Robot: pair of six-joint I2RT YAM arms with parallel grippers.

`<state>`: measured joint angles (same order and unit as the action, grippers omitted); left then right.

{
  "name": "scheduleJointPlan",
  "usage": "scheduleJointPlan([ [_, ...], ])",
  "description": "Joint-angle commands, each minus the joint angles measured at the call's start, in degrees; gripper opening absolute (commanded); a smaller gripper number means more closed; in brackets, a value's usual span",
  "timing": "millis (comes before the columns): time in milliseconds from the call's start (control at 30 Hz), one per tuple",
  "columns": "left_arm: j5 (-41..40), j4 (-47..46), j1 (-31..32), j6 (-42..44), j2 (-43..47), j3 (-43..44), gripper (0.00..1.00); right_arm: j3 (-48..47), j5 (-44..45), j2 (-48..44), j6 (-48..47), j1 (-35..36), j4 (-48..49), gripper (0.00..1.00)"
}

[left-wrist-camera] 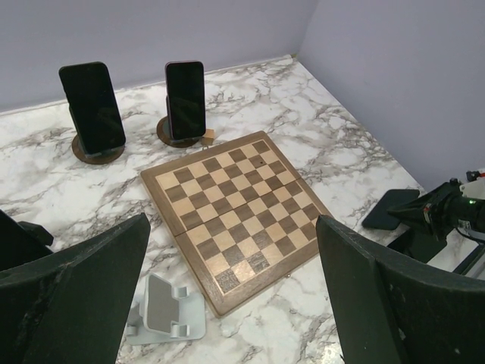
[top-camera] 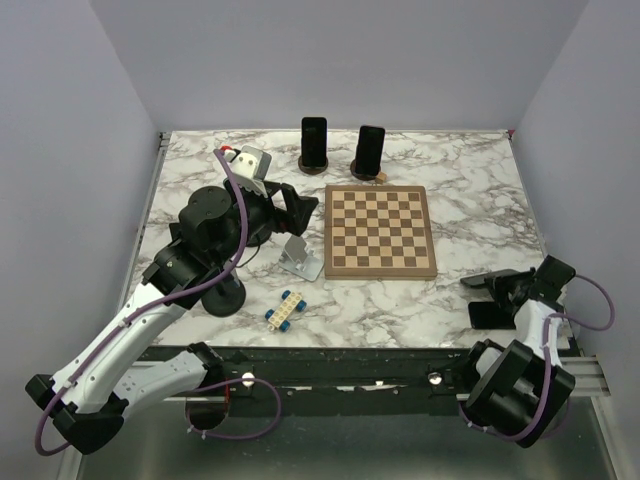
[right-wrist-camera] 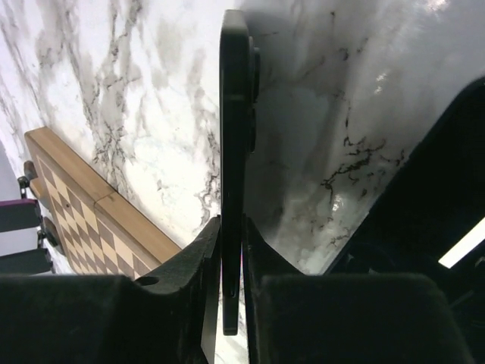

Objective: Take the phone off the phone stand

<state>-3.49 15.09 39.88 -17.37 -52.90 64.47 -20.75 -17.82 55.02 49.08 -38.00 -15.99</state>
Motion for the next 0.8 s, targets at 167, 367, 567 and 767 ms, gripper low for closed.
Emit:
scheduleJointPlan([
  [167,-1.1,-1.3,0.3,0.7,2.0,-0.5,0.99,2.3,0.4,1.1,-1.0,-0.4,-1.7,0.30],
  [367,-1.0,-1.0,0.3,0.6,1.8,-0.2,0.99,2.1,1.3,-0.1,-1.3,-0.4,-1.9,0.47],
  [567,-1.3,-1.0,0.3,0.8,1.9,-0.2,0.99,1.1,1.7,1.0,-1.9,-0.4,-3.8,0.59],
  [767,-1.1,-1.0,0.3,0.7,1.9,-0.1,0.99,-1.0,3.5,-0.9,-3.5,-0.4,-8.1,0.75],
])
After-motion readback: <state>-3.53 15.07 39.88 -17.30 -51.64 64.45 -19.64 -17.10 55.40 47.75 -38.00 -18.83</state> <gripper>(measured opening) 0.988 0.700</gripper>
